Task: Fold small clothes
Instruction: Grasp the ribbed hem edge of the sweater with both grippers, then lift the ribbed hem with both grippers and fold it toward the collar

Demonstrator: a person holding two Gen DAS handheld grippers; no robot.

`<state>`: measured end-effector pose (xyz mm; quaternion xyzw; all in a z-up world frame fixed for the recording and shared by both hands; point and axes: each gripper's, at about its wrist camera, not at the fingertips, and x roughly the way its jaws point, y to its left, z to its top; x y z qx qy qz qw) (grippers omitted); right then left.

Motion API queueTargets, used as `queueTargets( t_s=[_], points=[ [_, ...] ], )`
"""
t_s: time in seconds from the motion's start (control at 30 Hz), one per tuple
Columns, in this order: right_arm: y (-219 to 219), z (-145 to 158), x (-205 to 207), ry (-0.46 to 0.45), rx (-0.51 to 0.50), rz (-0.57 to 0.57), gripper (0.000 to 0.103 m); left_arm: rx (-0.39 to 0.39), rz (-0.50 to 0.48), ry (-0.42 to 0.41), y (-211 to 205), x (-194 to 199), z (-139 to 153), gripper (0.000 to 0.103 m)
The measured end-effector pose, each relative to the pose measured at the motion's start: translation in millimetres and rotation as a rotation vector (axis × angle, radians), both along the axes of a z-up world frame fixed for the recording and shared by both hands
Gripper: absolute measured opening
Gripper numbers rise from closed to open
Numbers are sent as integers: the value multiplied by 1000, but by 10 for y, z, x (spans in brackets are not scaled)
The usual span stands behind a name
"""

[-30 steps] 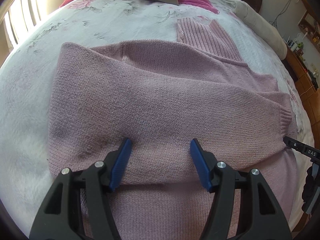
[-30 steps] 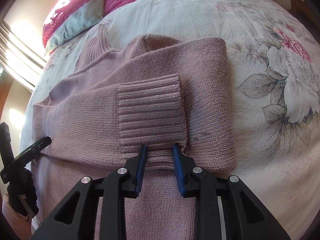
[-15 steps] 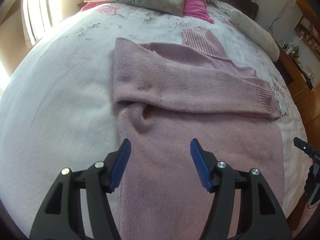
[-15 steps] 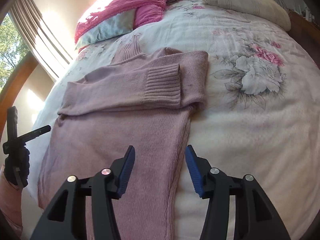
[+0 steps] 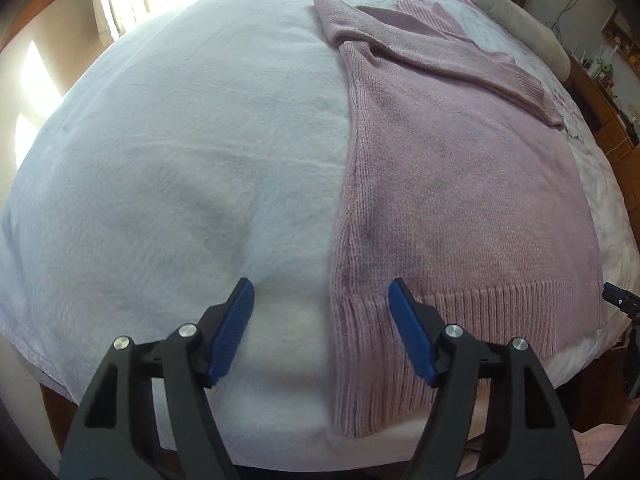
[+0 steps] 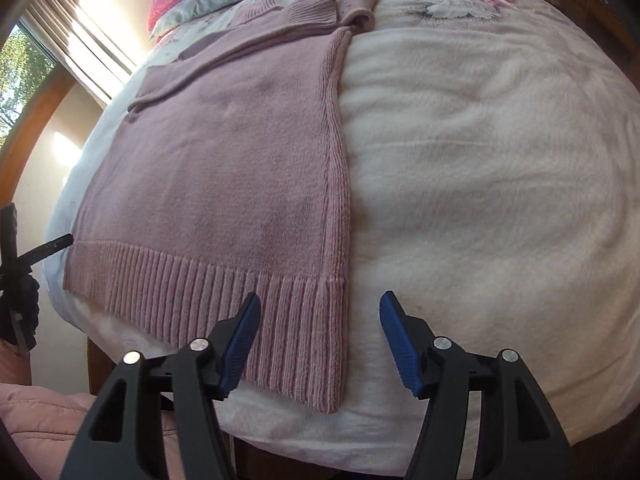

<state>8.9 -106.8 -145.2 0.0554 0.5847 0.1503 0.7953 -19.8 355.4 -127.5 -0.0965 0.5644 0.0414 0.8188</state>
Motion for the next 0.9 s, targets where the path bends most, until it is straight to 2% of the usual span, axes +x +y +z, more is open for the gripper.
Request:
queueTargets(
  t_s=[0.07,0.3,0.37,0.5,0.53,0.57,0.6,0.67,0.8,0.87,0.9],
  points=[
    [-12,-44,-90,11,-11,-1,62,-16,-10,12,-26,-78,-29,69],
    [-23,-135,-182,45,70,-10,63,-90,-6,30,-109,-241,-154,71],
    [19,-169,-189,63,106,3,58,-112,-14,37,-145,-266,-184,71],
    [74,-221,-218,66,106,16,53,-167,7,45,-96,-308,-255,70],
    [60,-233,-220,67,115,9,44,-179,17,45,-81,-313,-275,69],
    [35,-243,-221,71,129,2,34,-182,28,45,-66,-322,-280,60],
    [9,-251,-225,75,144,-6,30,-187,36,45,-57,-334,-276,53],
    [-51,-254,-246,81,181,-7,15,-283,30,53,-55,-348,-293,26],
    [-100,-214,-270,82,257,-7,11,-335,49,62,-19,-355,-342,18],
    [-92,-154,-246,84,328,-14,10,-402,77,50,54,-377,-320,9],
    [-107,-116,-231,82,363,-15,10,-439,91,33,91,-392,-279,9]
  ],
)
